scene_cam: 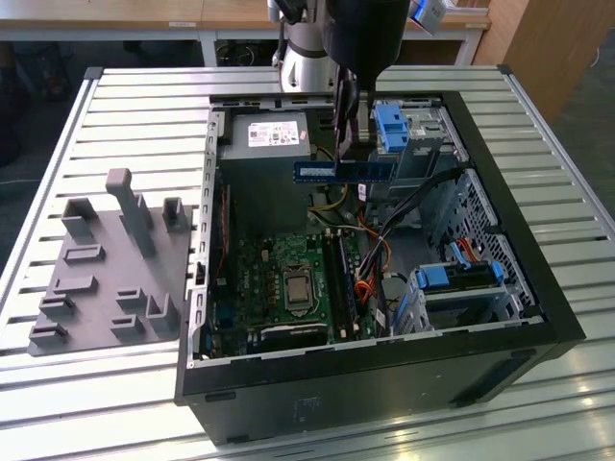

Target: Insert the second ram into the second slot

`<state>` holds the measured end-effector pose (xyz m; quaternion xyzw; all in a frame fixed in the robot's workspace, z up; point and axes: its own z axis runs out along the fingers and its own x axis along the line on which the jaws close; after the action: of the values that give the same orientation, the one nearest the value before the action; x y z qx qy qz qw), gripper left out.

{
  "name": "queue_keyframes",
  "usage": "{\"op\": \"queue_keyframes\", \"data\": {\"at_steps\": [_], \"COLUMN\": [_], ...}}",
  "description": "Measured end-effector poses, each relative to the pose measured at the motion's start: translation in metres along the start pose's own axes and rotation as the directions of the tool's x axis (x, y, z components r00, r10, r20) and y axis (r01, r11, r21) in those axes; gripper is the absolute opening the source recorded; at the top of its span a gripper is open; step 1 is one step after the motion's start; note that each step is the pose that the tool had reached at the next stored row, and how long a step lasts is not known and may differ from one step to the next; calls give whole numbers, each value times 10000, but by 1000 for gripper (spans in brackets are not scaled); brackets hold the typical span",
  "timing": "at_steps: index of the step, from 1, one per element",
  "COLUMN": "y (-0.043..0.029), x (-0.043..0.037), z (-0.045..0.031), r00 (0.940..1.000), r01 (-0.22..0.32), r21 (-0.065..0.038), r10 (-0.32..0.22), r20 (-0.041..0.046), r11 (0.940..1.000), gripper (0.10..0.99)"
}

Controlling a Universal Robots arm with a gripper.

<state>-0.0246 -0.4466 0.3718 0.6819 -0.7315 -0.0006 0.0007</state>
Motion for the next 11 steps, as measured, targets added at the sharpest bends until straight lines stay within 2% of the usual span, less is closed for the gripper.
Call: {"op": "queue_keyframes", "data": {"at_steps": [11], "y": [0], "x": [0], "z": [0], "r00": [9994], "r01": [-340], "r21": [1], "r10": [340], "r20": [-16], "r11": [9994], "gripper": [141]}}
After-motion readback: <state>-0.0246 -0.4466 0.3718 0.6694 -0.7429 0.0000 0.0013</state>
